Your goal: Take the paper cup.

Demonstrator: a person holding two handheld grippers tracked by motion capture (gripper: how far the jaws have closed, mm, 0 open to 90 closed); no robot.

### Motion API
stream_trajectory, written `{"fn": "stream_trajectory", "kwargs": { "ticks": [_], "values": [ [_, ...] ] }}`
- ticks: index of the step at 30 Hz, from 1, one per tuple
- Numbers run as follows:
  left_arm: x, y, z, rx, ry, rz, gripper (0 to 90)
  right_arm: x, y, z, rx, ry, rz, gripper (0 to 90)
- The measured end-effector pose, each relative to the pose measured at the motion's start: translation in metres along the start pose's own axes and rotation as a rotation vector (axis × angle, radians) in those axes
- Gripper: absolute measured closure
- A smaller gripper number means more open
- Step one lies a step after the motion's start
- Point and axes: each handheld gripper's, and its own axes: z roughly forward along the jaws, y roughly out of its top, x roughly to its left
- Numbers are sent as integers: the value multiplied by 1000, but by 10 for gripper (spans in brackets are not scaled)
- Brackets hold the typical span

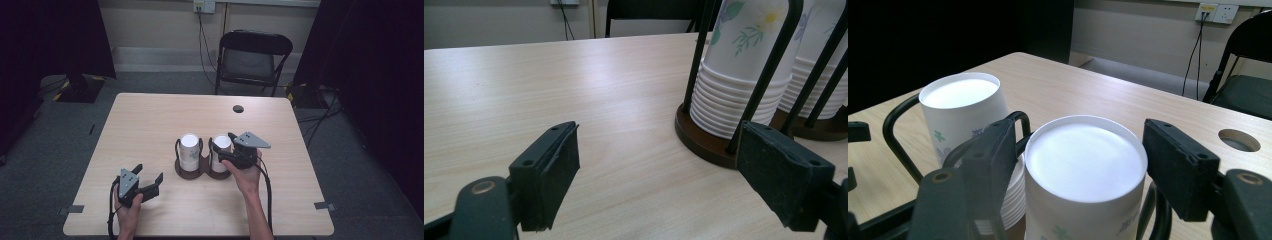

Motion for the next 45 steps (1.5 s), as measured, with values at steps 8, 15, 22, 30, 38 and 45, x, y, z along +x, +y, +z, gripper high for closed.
{"fn": "stream_trajectory", "kwargs": {
  "ticks": [8, 15, 22, 30, 38, 45],
  "values": [
    [0, 0, 0, -1, -2, -3, 175, 0, -2, 5, 19, -7, -17, 312],
    [0, 0, 0, 0, -4, -1, 175, 1, -4, 8, 35, -15, -29, 340],
    [0, 0, 0, -1, -4, -2, 175, 0, -3, 7, 31, -15, -26, 356],
    [0, 0, 0, 0, -5, 1, 174, -1, 1, 4, 11, -13, -17, 361],
    [-2, 0, 0, 4, -5, 18, 174, -2, 6, 2, -3, -10, -6, 364],
    [-3, 0, 0, 11, 4, 37, 159, -2, 11, 0, -20, -4, -5, 365]
  ]
}}
